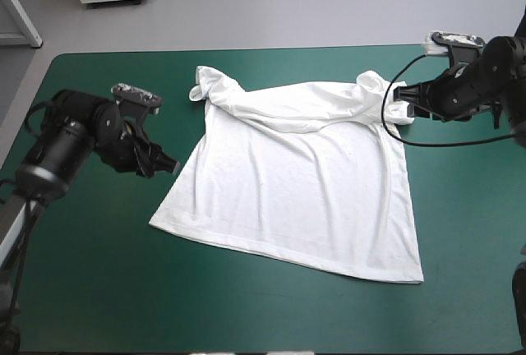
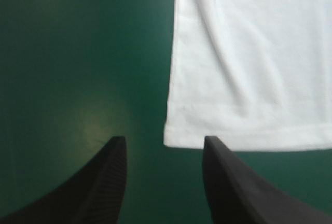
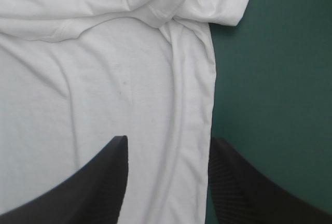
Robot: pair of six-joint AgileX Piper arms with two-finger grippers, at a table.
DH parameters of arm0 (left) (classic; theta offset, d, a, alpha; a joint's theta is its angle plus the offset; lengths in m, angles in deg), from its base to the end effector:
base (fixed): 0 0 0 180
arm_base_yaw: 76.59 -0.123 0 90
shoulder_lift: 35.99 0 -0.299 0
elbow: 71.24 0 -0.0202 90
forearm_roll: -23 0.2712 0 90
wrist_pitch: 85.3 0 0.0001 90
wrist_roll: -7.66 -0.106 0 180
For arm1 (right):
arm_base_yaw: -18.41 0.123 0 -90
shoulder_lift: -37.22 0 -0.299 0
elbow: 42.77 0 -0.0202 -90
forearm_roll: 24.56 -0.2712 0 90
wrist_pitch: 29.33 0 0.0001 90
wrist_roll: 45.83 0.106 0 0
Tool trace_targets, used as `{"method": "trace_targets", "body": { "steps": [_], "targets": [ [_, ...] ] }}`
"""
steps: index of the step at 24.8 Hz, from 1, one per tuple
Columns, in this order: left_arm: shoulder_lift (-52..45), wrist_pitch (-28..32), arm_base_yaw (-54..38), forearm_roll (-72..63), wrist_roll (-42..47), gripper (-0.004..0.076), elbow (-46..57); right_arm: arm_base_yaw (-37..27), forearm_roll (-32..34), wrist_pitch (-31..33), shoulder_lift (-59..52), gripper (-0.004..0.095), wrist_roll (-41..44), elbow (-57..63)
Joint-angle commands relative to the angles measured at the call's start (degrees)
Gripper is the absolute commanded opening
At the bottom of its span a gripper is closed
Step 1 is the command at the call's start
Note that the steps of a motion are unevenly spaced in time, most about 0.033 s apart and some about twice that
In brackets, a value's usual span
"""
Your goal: Fold the cloth
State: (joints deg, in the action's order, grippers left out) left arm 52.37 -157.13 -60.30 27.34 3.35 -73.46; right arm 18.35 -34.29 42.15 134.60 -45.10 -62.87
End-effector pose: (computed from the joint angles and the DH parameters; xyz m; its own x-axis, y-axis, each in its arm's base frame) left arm 0.2904 -0.0769 0.3623 -0.8601 0.3539 -0.3675 0.3404 0.9346 0.1034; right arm 0.3531 0.0166 0.4097 -0.8563 0.0671 -0.5120 -0.0253 0.9849 0.1714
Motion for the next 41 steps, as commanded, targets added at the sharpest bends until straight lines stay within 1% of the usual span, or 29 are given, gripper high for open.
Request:
{"method": "trace_targets", "body": {
  "steps": [1, 2, 4, 8, 12, 18, 21, 27, 29, 30, 33, 34, 35, 37, 40, 41],
  "targets": [
    [-7.9, -1.92, 2.35, -2.16, 3.08, 0.0336, 6.04, -0.08, -0.48, 0.08, -5.71, 0.0449, -0.22, 0.79],
    [-9.47, -1.92, 3.28, -2.18, 3.08, 0.0336, 9.47, -0.08, -0.48, 0.08, -6.52, 0.0449, -0.22, 1.09],
    [-9.65, -1.55, 4.08, -0.93, 3.08, 0.0336, 12.92, -0.08, -1.04, 0.08, -7.07, 0.0449, -0.22, 1.09],
    [-7.55, 2.2, 4.13, 1.97, 6.54, 0.0336, 16.95, -0.08, -1.43, 0.08, -7.31, 0.0449, -0.22, 1.09],
    [-4.23, 5.93, 4.13, 2.7, 7.62, 0.0336, 17.09, -0.08, -2.26, 0.08, -7.31, 0.0448, -0.22, 1.09],
    [2.57, 9.23, 4.02, 2.44, 7.89, 0.0336, 17.18, -0.08, -2.42, 0.08, -7.31, 0.0443, -0.22, 1.09],
    [5.49, 10.69, 2.01, 0.82, 8.03, 0.0336, 17.18, -0.08, -2.5, 0.08, -7.31, 0.0443, -0.22, 1.09],
    [9.11, 11.95, -4.5, -3.58, 2.64, 0.0336, 17.18, -0.08, -2.5, 0.08, -7.31, 0.0441, -0.22, 1.09],
    [10.44, 13.43, -5.0, -2.94, 2.26, 0.0336, 17.18, -0.08, -2.5, 0.08, -7.31, 0.0441, -0.22, 1.09],
    [11.99, 15.42, -5.0, -2.94, 1.74, 0.0336, 17.55, -0.08, -2.5, 0.08, -7.31, 0.0441, -0.22, 1.09],
    [16.51, 15.94, -5.0, -4.96, 0.47, 0.0335, 18.61, -0.08, -2.28, 0.08, -7.31, 0.0441, -0.22, 1.09],
    [18.54, 16.24, -5.0, -5.96, 0.64, 0.0309, 19.51, -0.08, -1.58, 0.08, -7.31, 0.0441, -0.22, 1.09],
    [19.47, 17.0, -5.0, -6.21, 1.03, 0.0187, 19.92, -0.08, -0.89, 0.08, -7.31, 0.0441, -0.22, 1.09],
    [19.35, 17.83, -5.0, -6.21, 0.3, -0.0015, 19.92, -0.08, -0.54, 0.08, -7.31, 0.0441, -0.22, 1.23],
    [19.35, 17.63, -5.0, -6.36, 0.3, -0.0022, 19.92, 0.14, -0.89, 0.08, -8.83, 0.0442, 0.5, 5.77],
    [19.35, 17.43, -5.0, -6.41, 0.3, -0.0022, 19.92, 0.14, -0.89, 0.08, -10.8, 0.0442, 0.5, 10.64]
  ]
}}
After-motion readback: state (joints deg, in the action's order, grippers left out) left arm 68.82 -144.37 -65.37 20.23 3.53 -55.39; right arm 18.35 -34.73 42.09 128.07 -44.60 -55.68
